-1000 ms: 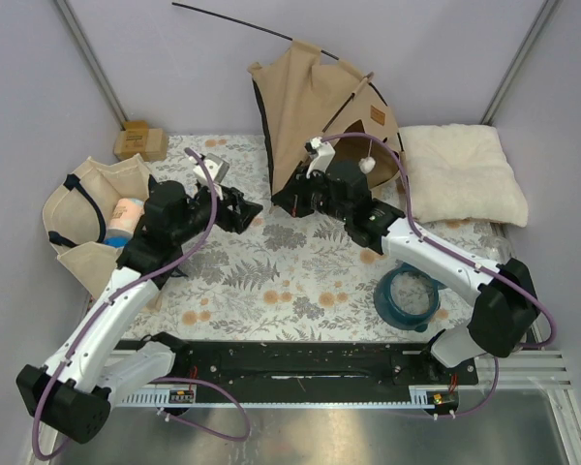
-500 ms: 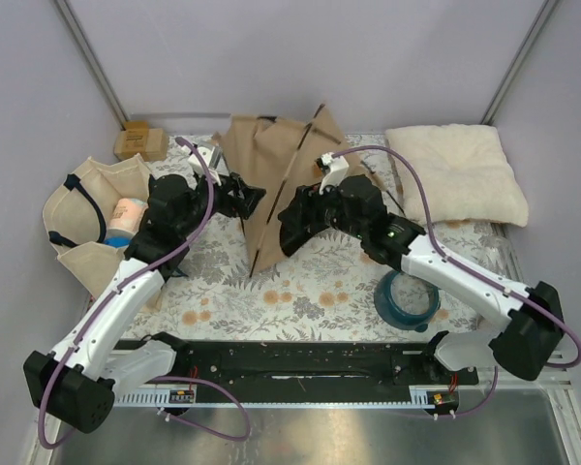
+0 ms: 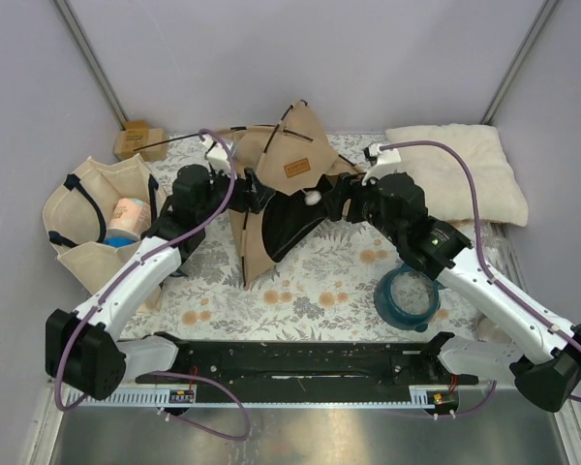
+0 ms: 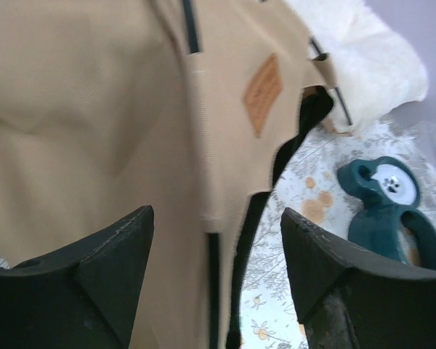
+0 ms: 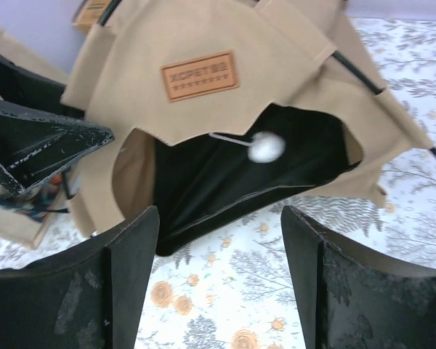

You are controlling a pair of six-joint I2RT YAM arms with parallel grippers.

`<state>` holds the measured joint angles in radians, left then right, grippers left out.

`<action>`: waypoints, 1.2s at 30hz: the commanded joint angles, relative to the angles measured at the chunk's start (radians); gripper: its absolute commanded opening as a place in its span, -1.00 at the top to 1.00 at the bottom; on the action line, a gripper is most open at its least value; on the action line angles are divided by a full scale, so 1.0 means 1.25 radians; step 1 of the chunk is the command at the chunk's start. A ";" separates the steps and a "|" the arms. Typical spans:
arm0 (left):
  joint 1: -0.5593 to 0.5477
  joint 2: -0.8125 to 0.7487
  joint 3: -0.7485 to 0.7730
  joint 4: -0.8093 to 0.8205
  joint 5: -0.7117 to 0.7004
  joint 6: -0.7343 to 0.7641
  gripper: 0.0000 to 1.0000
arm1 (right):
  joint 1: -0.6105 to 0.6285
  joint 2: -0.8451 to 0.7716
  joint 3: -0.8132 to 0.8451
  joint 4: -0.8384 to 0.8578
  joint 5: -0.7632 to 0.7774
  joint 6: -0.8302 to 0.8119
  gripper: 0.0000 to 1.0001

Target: Set up the pet tent

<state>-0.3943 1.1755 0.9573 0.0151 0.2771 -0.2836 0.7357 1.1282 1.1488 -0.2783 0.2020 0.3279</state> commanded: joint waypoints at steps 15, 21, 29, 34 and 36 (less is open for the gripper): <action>0.005 0.095 0.266 -0.207 0.047 0.425 1.00 | -0.079 -0.024 0.086 -0.122 0.019 -0.057 -0.55; 0.067 0.086 0.292 -0.193 0.146 0.412 1.00 | -0.123 -0.042 0.086 -0.226 -0.029 -0.062 -0.61; 0.161 0.029 0.292 -0.084 0.274 0.350 1.00 | -0.166 -0.040 0.037 -0.256 -0.178 -0.076 -0.64; 0.240 0.052 0.391 -0.143 0.405 0.380 1.00 | -0.165 -0.003 0.038 -0.279 -0.208 -0.120 -0.61; 0.256 0.056 0.422 -0.168 0.448 0.388 1.00 | -0.165 -0.003 0.037 -0.278 -0.208 -0.137 -0.61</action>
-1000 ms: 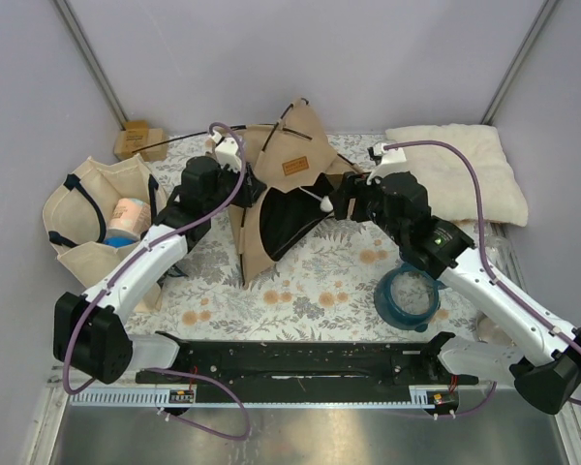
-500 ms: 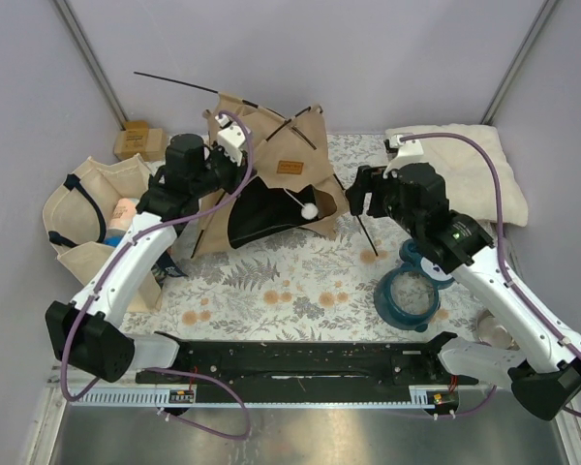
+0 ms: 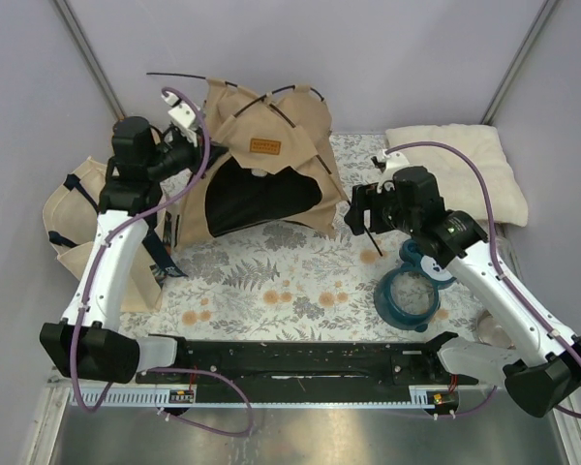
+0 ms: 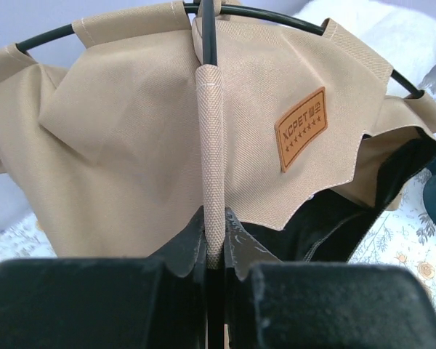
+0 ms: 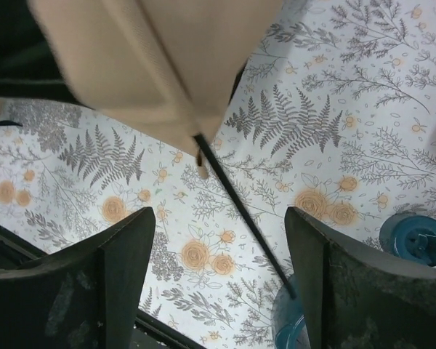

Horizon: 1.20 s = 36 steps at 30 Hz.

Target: Set up the pet tent

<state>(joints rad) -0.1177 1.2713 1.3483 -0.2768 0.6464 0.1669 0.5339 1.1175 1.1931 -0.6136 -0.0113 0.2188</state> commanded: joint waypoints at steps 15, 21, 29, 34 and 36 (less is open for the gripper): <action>0.061 0.052 0.020 0.438 0.296 -0.251 0.74 | -0.004 -0.062 -0.040 -0.093 -0.157 -0.060 1.00; 0.061 0.181 0.017 0.619 0.315 -0.456 0.20 | -0.004 -0.083 -0.122 -0.048 -0.252 -0.001 1.00; 0.061 0.108 -0.042 0.431 0.048 -0.296 -0.68 | -0.001 -0.079 -0.210 0.083 -0.346 0.089 1.00; 0.061 0.030 -0.048 0.308 -0.199 -0.284 -0.72 | 0.020 -0.009 -0.192 0.173 -0.337 0.133 1.00; 0.061 -0.003 -0.056 0.278 -0.258 -0.302 -0.73 | 0.039 0.021 -0.175 0.199 -0.326 0.153 1.00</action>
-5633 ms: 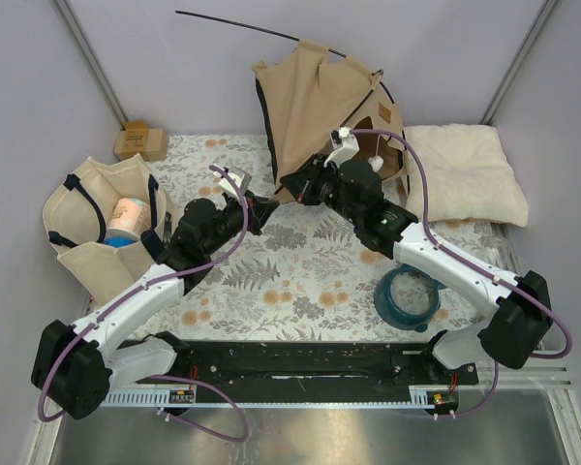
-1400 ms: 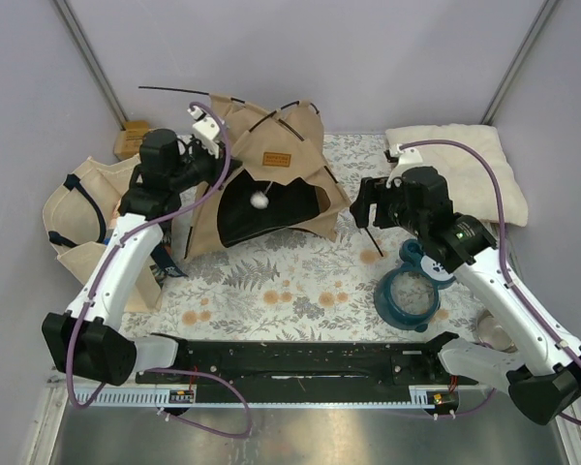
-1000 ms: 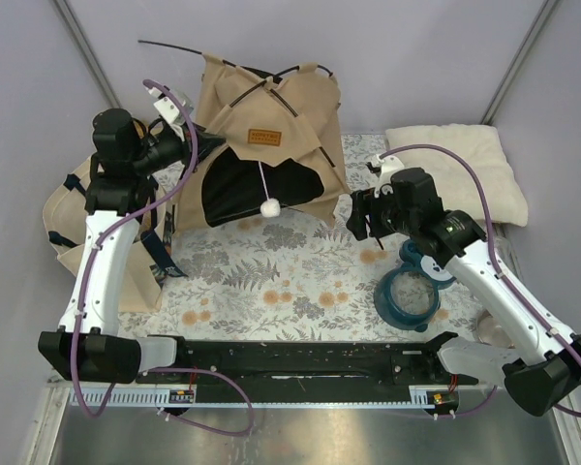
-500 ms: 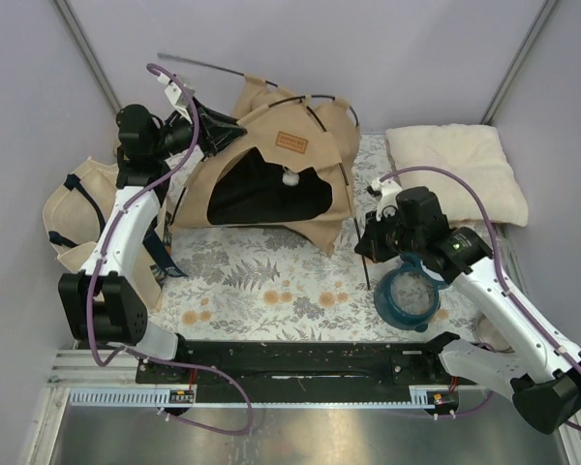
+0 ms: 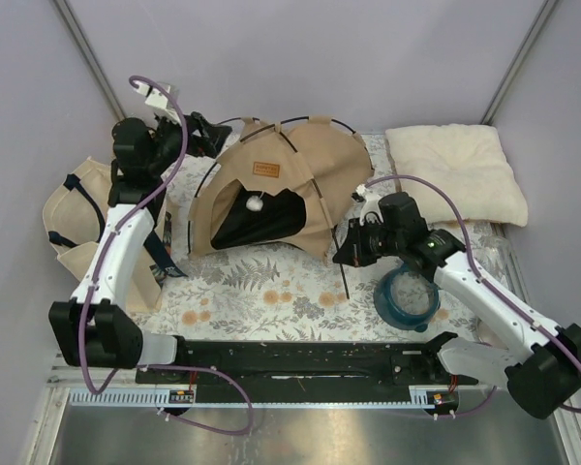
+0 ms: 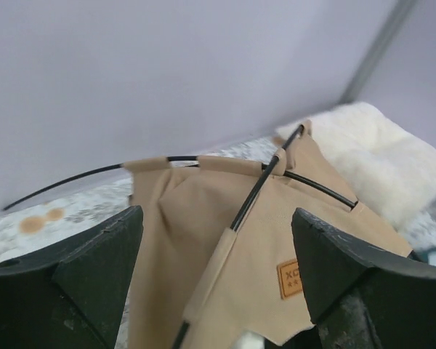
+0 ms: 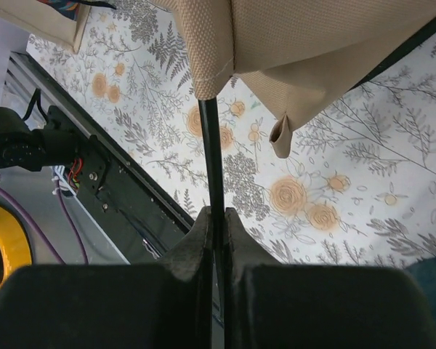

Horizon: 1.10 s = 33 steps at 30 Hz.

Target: Set up the pet tent

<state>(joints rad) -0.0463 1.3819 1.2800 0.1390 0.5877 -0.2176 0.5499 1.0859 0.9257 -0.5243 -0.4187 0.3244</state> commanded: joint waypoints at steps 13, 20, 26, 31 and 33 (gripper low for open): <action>-0.101 -0.381 -0.345 -0.050 -0.106 -0.153 -0.72 | 0.109 0.113 0.156 0.201 0.115 0.149 1.00; -0.314 -0.438 -0.582 0.155 -0.208 -0.216 -0.69 | 0.110 0.145 0.266 0.162 0.141 0.251 1.00; -0.423 -0.344 -0.629 0.322 -0.260 -0.187 -0.69 | 0.112 0.172 0.322 0.141 0.155 0.307 1.00; -0.473 -0.249 -0.570 0.342 -0.291 -0.125 -0.69 | 0.114 0.184 0.339 0.146 0.152 0.320 1.00; -0.487 -0.226 -0.555 0.328 -0.336 -0.117 -0.66 | 0.112 0.185 0.341 0.146 0.159 0.322 1.00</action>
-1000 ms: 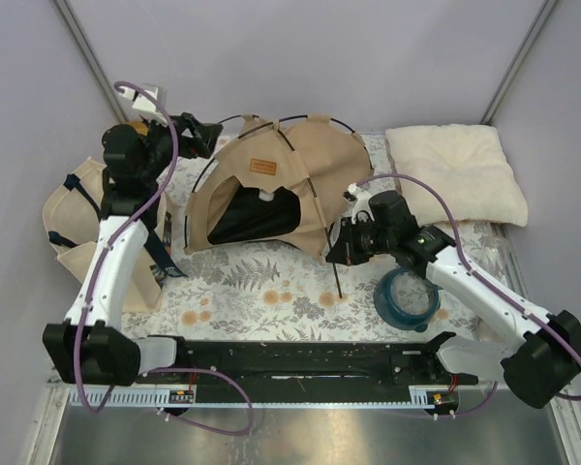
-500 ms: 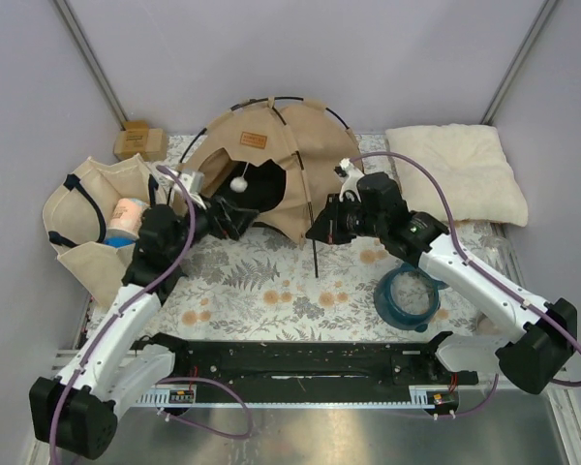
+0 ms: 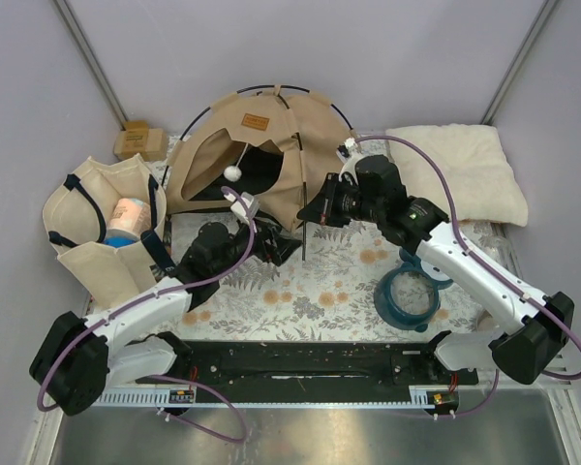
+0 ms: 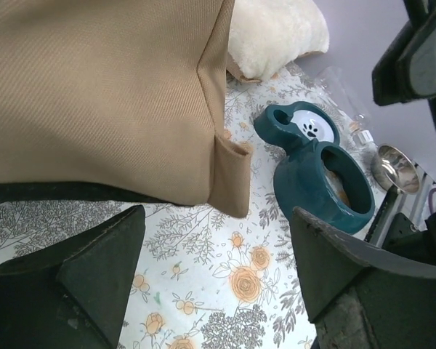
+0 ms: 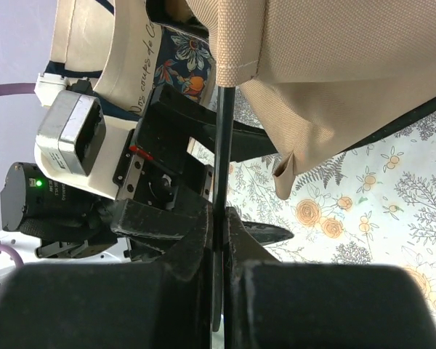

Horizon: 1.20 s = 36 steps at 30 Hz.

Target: Set up the pet tent

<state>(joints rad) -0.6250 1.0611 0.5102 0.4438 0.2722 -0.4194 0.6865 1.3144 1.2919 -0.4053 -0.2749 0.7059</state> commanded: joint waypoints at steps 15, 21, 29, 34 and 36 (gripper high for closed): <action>-0.041 0.076 0.108 0.003 -0.102 0.067 1.00 | 0.005 0.025 0.054 0.098 0.070 0.022 1.00; -0.042 0.023 0.100 -0.068 -0.067 0.082 1.00 | 0.004 0.044 0.035 0.206 0.138 0.001 1.00; -0.047 -0.067 0.068 -0.121 -0.055 0.083 1.00 | 0.009 0.081 0.039 0.285 0.236 -0.031 1.00; -0.049 -0.110 0.050 -0.154 -0.047 0.078 1.00 | 0.023 0.104 0.050 0.309 0.286 -0.044 1.00; -0.049 -0.127 0.046 -0.167 -0.046 0.081 1.00 | 0.023 0.116 0.054 0.317 0.303 -0.051 1.00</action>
<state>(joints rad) -0.6716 0.9550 0.5797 0.2375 0.1532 -0.3214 0.7116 1.4311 1.3109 -0.1322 -0.0406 0.6979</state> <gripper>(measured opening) 0.027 0.045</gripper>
